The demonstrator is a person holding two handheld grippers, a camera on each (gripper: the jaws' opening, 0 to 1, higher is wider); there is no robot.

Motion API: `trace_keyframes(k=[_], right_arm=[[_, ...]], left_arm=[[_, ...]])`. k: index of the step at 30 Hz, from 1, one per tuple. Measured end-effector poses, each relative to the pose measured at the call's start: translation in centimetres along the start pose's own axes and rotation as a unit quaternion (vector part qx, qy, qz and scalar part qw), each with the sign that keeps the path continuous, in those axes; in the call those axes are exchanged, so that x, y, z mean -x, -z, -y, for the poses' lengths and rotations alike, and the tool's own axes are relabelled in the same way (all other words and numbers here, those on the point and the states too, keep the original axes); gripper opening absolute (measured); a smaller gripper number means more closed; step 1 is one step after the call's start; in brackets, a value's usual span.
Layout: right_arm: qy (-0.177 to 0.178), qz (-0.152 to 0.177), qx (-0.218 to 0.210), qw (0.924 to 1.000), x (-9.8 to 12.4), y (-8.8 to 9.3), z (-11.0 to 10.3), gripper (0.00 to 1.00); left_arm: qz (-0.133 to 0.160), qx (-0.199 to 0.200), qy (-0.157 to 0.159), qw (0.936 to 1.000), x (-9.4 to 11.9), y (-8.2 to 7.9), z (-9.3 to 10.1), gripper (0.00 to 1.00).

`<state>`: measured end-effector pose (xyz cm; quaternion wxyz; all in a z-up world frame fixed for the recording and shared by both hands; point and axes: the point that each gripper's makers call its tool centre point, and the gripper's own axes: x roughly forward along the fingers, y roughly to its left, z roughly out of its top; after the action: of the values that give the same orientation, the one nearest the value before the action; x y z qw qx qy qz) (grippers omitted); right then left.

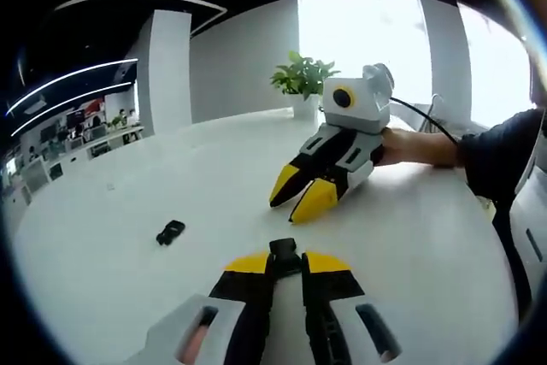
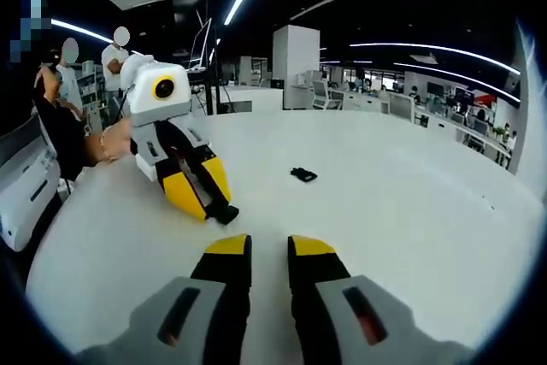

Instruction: Snap the two parts of the plastic buckle together until the buckle closes and remains connected.

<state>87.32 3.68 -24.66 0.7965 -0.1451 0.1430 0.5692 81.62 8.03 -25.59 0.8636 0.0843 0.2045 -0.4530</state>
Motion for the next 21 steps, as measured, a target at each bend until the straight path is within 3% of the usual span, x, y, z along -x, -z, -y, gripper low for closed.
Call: trace_keyframes(k=[8, 21], right_arm=[[-0.018, 0.010, 0.023, 0.9995, -2.1, -1.8, 1.3, 0.17], [-0.044, 0.010, 0.045, 0.9980, -5.5, -2.7, 2.7, 0.18]], left_arm=[[-0.002, -0.006, 0.001, 1.0000, 0.7, 0.1, -0.1, 0.12], [-0.003, -0.009, -0.003, 1.0000, 1.2, 0.0, -0.5, 0.12]])
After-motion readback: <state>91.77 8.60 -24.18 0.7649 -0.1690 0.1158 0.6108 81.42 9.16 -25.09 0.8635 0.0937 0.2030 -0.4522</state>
